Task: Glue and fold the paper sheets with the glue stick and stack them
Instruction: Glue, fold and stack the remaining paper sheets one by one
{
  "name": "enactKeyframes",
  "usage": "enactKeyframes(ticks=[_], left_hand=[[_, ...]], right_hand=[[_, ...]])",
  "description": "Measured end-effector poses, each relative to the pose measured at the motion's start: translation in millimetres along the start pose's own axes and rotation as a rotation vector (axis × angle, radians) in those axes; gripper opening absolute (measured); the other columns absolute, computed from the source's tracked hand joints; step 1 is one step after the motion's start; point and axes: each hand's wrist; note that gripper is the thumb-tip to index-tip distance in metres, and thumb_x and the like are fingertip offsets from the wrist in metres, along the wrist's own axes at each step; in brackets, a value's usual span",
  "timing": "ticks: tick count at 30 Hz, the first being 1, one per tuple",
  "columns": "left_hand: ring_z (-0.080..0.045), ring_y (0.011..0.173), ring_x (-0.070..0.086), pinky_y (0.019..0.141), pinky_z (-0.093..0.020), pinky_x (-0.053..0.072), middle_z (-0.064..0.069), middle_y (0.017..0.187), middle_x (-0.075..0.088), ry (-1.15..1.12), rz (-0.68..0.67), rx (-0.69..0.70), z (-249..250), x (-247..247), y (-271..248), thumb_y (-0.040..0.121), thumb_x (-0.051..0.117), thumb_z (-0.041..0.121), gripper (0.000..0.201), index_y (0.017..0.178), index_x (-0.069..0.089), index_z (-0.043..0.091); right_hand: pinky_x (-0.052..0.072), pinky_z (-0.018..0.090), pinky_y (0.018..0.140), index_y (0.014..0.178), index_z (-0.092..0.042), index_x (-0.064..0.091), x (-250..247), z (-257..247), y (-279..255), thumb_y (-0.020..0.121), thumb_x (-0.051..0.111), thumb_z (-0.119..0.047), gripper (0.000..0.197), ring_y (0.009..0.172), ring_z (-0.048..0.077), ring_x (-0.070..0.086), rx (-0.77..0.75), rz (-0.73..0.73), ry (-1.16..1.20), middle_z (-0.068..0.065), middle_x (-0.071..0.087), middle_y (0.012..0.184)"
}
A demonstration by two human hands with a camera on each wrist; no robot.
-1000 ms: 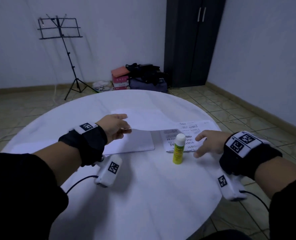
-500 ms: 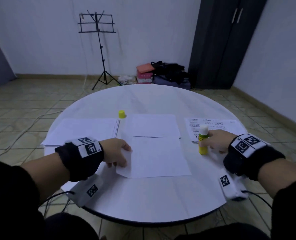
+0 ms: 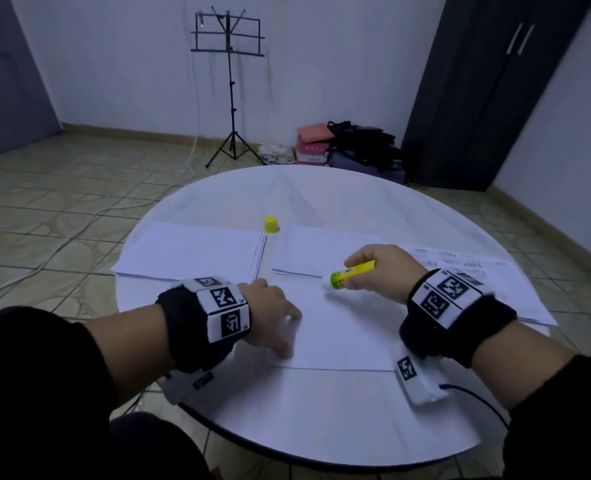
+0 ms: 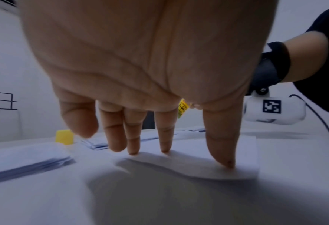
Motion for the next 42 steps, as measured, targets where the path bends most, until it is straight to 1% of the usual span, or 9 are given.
enactKeyframes(ticks=[2, 5, 12, 22, 28, 35, 37, 39, 42], left_hand=[[-0.026, 0.127, 0.033, 0.104, -0.043, 0.036, 0.004, 0.144, 0.036, 0.014, -0.01, 0.017, 2, -1, 1, 0.079, 0.061, 0.057, 0.066, 0.139, 0.036, 0.043], [-0.025, 0.128, 0.034, 0.106, -0.043, 0.035, 0.005, 0.147, 0.033, 0.032, -0.001, 0.036, 2, 1, 0, 0.078, 0.062, 0.055, 0.073, 0.142, 0.03, 0.041], [-0.024, 0.124, 0.04, 0.105, -0.043, 0.037, 0.004, 0.139, 0.042, 0.03, 0.047, 0.027, 1, 4, -2, 0.079, 0.061, 0.057, 0.071, 0.137, 0.038, 0.024], [-0.023, 0.126, 0.038, 0.105, -0.04, 0.037, 0.005, 0.141, 0.037, 0.006, 0.035, 0.029, -2, 3, 1, 0.076, 0.065, 0.059, 0.073, 0.136, 0.037, 0.026], [-0.02, 0.128, 0.036, 0.106, -0.04, 0.035, 0.006, 0.141, 0.033, -0.04, 0.007, 0.014, -3, 0, 6, 0.072, 0.07, 0.058, 0.081, 0.138, 0.033, 0.028], [-0.02, 0.138, 0.021, 0.112, -0.039, 0.023, 0.008, 0.151, 0.019, 0.004, -0.002, -0.018, -7, -2, 8, 0.067, 0.068, 0.069, 0.091, 0.143, 0.028, 0.037], [-0.019, 0.137, 0.022, 0.11, -0.04, 0.022, 0.013, 0.15, 0.023, 0.007, -0.011, -0.018, -9, -1, 8, 0.065, 0.066, 0.073, 0.094, 0.142, 0.026, 0.037], [-0.018, 0.136, 0.023, 0.11, -0.041, 0.022, 0.015, 0.149, 0.026, 0.0, -0.018, -0.029, -11, -1, 7, 0.062, 0.067, 0.075, 0.102, 0.144, 0.022, 0.035], [-0.025, 0.138, 0.022, 0.112, -0.047, 0.023, 0.006, 0.151, 0.026, -0.032, -0.042, -0.099, -14, 0, 7, 0.051, 0.072, 0.077, 0.13, 0.15, 0.0, 0.033]], right_hand=[[0.044, 0.019, 0.062, 0.1, -0.021, 0.063, 7, -13, 4, 0.074, 0.078, -0.018, 0.03, 0.082, 0.013, 0.055, -0.02, 0.04, 0.018, -0.001, 0.059, 0.098], [0.05, 0.028, 0.072, 0.105, -0.016, 0.058, 18, -29, 12, 0.073, 0.076, -0.013, 0.038, 0.088, 0.017, 0.056, -0.046, 0.077, 0.065, -0.001, 0.056, 0.095], [0.049, 0.036, 0.087, 0.115, -0.013, 0.051, 51, -50, 29, 0.079, 0.069, -0.019, 0.041, 0.101, 0.024, 0.059, -0.094, 0.011, -0.01, 0.007, 0.063, 0.107], [0.036, 0.027, 0.075, 0.125, -0.008, 0.042, 35, -32, 23, 0.087, 0.059, -0.015, 0.042, 0.099, 0.025, 0.052, -0.038, -0.012, -0.208, 0.011, 0.054, 0.116], [0.034, 0.026, 0.06, 0.122, -0.012, 0.043, -6, 15, 10, 0.086, 0.059, -0.015, 0.039, 0.085, 0.021, 0.05, 0.117, 0.058, -0.18, 0.006, 0.052, 0.101], [0.044, 0.033, 0.072, 0.128, -0.012, 0.041, -28, 35, 1, 0.082, 0.063, -0.009, 0.051, 0.089, 0.024, 0.051, 0.181, 0.174, -0.13, 0.005, 0.049, 0.103], [0.046, 0.033, 0.074, 0.12, -0.008, 0.051, -26, 25, -1, 0.081, 0.067, -0.015, 0.043, 0.09, 0.024, 0.053, 0.139, 0.176, -0.113, 0.006, 0.055, 0.104], [0.045, 0.033, 0.074, 0.099, -0.004, 0.063, -18, 9, -2, 0.081, 0.07, -0.026, 0.03, 0.088, 0.024, 0.058, 0.054, 0.121, -0.119, 0.009, 0.063, 0.098], [0.038, 0.025, 0.059, 0.07, -0.011, 0.059, 6, -22, -7, 0.079, 0.07, -0.043, 0.036, 0.071, 0.016, 0.053, -0.059, -0.006, -0.132, 0.0, 0.056, 0.072]])
Point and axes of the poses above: each hand's wrist, its own y-axis towards the middle knuckle, its own x-axis out of the palm, z = x × y
